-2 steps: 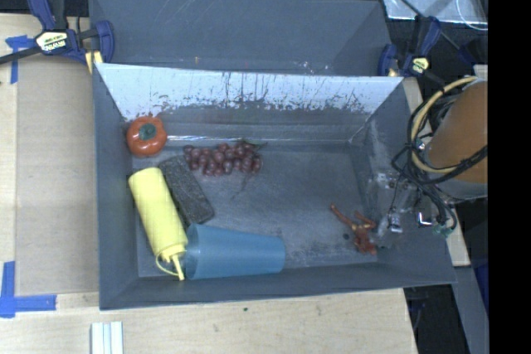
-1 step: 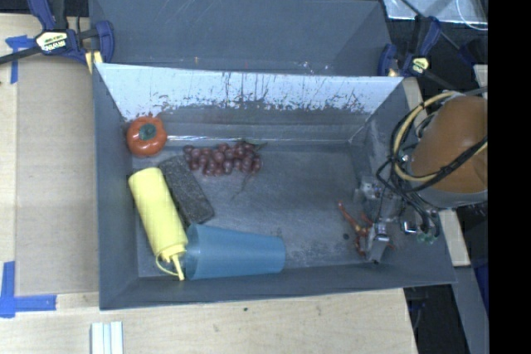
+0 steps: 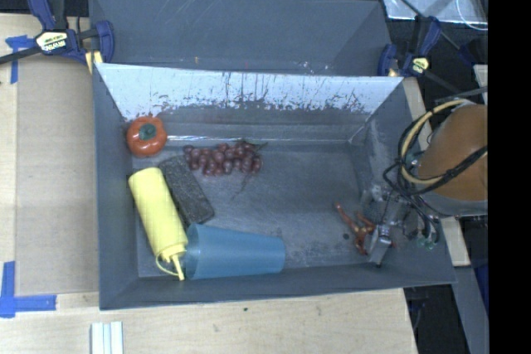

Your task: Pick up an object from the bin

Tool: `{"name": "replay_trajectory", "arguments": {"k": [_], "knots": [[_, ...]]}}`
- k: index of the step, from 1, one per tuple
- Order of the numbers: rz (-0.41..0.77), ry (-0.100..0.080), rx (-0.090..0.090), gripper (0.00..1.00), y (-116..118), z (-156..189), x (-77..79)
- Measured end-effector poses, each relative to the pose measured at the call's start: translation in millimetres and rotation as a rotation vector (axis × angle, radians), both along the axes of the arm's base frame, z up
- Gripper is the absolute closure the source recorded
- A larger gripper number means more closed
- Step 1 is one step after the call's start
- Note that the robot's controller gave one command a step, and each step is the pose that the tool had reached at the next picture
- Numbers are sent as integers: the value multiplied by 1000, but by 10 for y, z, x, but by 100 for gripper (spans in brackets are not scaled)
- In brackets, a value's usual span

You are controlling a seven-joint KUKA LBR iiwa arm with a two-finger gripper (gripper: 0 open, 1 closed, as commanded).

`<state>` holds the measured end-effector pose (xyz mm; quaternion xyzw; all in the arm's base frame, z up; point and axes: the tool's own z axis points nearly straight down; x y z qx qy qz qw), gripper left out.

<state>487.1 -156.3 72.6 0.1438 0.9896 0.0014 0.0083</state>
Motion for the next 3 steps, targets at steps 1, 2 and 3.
{"name": "replay_trajectory", "arguments": {"k": [1, 2, 3], "knots": [[56, 15, 1, 100, 17, -11, -28], [72, 15, 0, 100, 21, -7, -25], [72, 18, 2, 100, 27, 111, -32]]}}
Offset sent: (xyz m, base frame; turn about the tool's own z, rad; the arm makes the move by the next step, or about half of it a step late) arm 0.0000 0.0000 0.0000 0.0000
